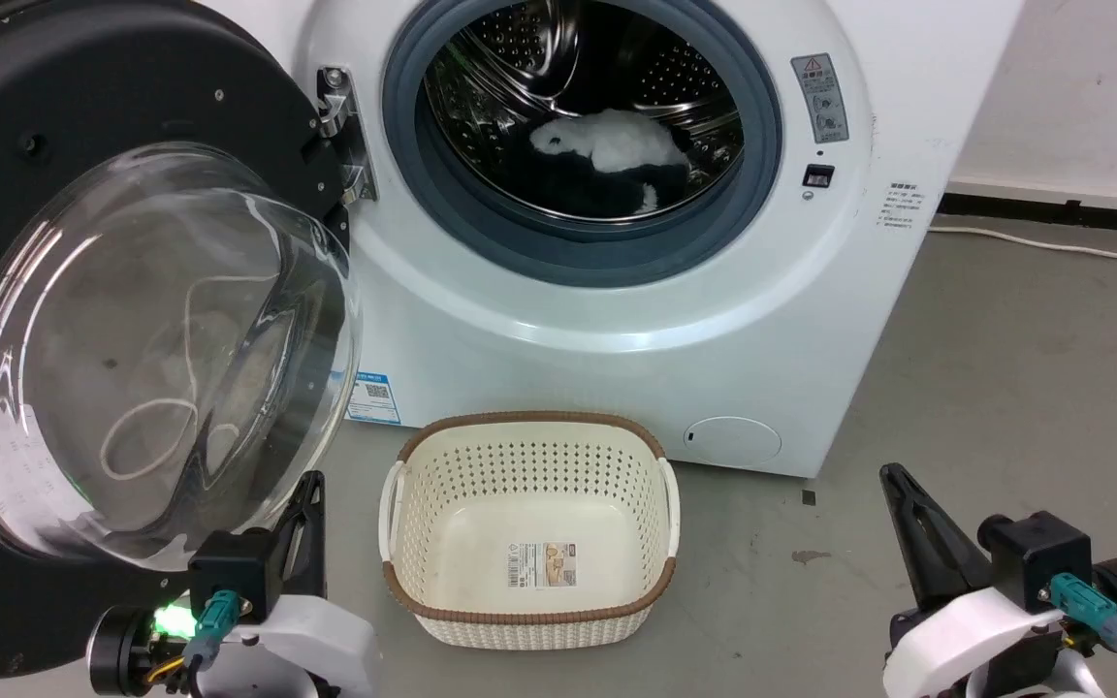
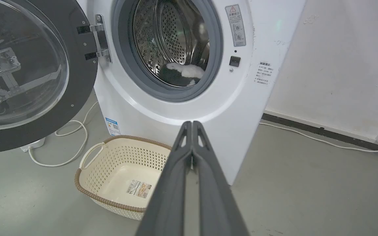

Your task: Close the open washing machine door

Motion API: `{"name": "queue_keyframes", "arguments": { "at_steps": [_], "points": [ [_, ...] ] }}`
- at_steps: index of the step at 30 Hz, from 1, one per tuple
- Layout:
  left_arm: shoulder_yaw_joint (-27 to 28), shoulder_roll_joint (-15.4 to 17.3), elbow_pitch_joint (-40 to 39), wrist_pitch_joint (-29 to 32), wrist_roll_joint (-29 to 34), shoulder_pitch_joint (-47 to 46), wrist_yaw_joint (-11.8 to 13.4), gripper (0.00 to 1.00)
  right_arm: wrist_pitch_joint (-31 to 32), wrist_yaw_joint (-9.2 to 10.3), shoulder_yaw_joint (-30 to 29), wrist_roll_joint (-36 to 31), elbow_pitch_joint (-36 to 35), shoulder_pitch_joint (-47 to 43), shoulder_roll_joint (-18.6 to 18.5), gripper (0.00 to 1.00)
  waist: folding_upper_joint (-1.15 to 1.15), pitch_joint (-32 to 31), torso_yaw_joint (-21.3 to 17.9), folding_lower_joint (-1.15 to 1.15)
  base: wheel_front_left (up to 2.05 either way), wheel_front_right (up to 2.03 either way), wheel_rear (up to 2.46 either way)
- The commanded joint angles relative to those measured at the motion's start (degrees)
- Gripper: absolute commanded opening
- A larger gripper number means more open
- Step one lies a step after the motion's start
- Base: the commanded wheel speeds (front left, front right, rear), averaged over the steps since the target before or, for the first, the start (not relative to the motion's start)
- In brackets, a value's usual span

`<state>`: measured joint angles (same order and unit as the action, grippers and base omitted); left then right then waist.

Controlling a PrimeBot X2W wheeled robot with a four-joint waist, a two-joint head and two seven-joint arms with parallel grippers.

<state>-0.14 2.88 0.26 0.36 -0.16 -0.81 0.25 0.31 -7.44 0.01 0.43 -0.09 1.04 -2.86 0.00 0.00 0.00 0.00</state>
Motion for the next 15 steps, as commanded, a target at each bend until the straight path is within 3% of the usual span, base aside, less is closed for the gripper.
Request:
{"name": "queue_keyframes", "arguments": {
  "at_steps": [1,15],
  "points": [
    [0.1,0.0,-0.3,-0.4,0.2,0.8,-0.2,0.00,-0.3,-0.05,0.0,-0.4,0.1,-1.0,0.0,0.00,0.00,0.0,0.0,0.00,0.00,0.00,0.00],
    [0.1,0.0,-0.3,-0.4,0.2,0.8,-0.2,0.00,-0.3,-0.05,0.0,-0.4,0.1,-1.0,0.0,0.00,0.00,0.0,0.0,0.00,0.00,0.00,0.00]
  ]
}}
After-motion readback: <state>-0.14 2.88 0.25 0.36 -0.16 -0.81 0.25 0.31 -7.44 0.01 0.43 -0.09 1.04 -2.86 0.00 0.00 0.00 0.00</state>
